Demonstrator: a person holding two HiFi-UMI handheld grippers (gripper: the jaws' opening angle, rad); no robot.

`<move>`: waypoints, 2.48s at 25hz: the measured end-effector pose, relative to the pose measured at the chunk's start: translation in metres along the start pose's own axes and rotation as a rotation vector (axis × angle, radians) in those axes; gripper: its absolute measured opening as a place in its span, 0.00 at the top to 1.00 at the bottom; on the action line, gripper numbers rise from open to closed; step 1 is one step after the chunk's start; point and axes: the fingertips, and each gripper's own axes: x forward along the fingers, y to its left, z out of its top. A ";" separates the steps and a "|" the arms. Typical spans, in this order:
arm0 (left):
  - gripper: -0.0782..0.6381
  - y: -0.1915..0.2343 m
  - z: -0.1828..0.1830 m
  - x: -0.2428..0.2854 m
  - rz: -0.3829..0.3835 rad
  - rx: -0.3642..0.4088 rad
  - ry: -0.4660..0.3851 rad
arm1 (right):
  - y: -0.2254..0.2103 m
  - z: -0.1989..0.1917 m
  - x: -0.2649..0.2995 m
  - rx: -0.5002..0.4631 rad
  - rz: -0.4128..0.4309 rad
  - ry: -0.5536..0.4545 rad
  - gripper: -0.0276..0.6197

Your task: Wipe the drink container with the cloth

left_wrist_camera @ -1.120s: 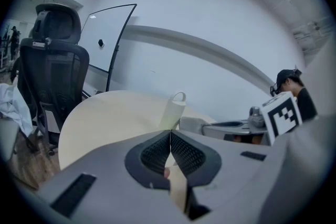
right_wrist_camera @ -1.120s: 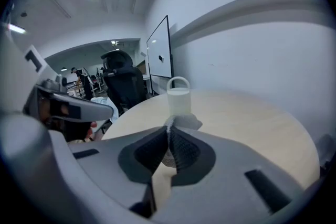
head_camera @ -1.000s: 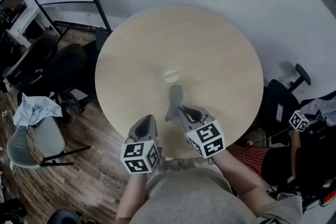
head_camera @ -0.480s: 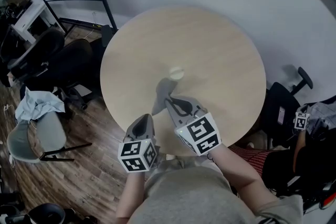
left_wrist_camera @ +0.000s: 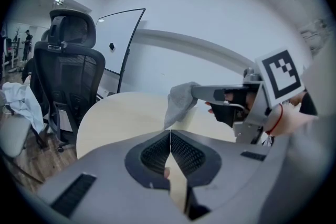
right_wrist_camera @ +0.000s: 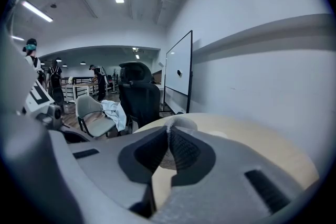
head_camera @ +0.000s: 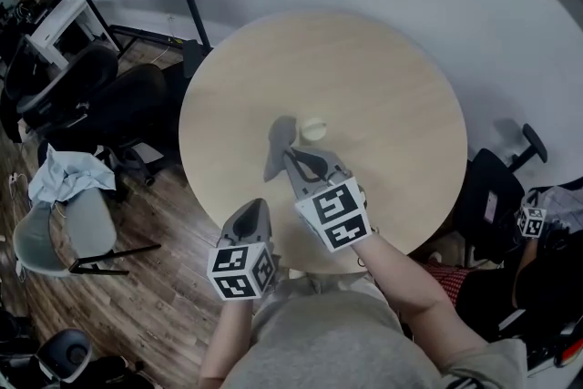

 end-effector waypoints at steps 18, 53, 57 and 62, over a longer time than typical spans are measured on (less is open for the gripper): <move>0.89 0.003 -0.004 0.017 0.003 -0.018 0.021 | -0.035 -0.070 0.037 0.076 -0.092 0.170 0.95; 0.89 -0.005 -0.016 0.025 -0.013 -0.016 0.058 | -0.014 -0.144 0.029 0.239 -0.023 0.302 0.95; 0.89 -0.012 -0.017 0.019 -0.037 0.001 0.054 | 0.000 -0.127 0.002 0.239 -0.009 0.249 0.95; 0.89 -0.029 -0.021 0.013 -0.081 0.025 0.051 | 0.008 -0.117 -0.038 0.268 -0.038 0.193 0.95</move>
